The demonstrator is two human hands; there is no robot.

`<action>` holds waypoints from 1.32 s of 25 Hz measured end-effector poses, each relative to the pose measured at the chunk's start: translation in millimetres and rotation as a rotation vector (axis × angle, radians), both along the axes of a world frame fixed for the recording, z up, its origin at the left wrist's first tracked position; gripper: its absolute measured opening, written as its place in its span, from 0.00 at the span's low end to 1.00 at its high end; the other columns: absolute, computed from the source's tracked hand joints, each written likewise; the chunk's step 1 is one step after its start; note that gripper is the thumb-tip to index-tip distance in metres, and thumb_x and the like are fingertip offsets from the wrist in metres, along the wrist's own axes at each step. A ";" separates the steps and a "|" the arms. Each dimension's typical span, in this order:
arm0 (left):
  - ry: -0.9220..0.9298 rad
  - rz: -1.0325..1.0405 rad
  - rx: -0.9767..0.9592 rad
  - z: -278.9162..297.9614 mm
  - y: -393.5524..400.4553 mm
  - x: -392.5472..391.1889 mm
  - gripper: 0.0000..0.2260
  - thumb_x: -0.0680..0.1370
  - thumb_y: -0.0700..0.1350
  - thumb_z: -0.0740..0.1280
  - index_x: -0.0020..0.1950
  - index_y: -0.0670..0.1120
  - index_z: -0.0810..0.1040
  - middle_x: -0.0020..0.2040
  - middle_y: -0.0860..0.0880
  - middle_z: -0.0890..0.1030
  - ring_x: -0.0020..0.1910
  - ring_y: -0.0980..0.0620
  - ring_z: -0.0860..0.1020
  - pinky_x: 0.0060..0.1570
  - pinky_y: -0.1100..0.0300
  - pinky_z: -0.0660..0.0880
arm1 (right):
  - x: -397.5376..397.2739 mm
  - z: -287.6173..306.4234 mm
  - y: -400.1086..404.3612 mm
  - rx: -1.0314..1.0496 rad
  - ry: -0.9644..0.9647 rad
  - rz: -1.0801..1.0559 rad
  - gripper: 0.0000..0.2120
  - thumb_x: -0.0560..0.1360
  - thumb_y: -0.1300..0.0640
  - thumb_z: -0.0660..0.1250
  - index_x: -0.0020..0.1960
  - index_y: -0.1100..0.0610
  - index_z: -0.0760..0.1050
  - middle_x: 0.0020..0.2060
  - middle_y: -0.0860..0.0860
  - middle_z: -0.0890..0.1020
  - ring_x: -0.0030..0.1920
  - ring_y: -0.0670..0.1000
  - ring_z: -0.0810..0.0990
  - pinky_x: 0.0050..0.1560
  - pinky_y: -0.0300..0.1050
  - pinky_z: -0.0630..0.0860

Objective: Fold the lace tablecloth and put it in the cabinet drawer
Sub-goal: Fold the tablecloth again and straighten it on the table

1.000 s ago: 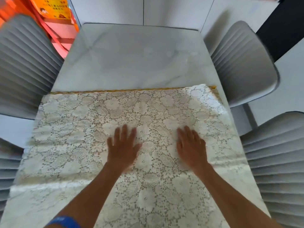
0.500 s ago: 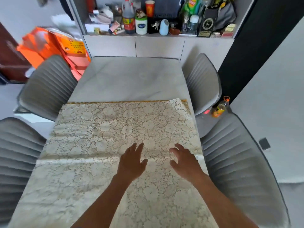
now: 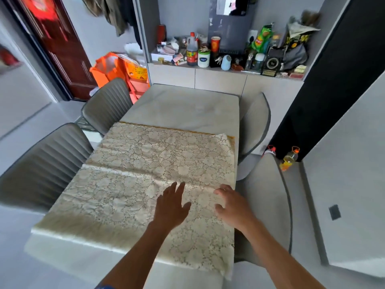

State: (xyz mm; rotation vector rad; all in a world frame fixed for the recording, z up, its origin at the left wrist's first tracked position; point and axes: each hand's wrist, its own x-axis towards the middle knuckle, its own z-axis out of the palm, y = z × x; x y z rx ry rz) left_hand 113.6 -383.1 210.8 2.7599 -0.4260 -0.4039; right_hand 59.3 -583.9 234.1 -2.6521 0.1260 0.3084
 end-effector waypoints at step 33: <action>0.177 0.628 -0.201 -37.9 -217.1 98.3 0.34 0.78 0.53 0.63 0.79 0.53 0.48 0.80 0.46 0.52 0.78 0.44 0.52 0.73 0.43 0.57 | 220.2 -37.1 -208.8 -0.115 -0.031 0.493 0.20 0.77 0.52 0.60 0.69 0.53 0.65 0.62 0.53 0.77 0.59 0.58 0.76 0.57 0.53 0.75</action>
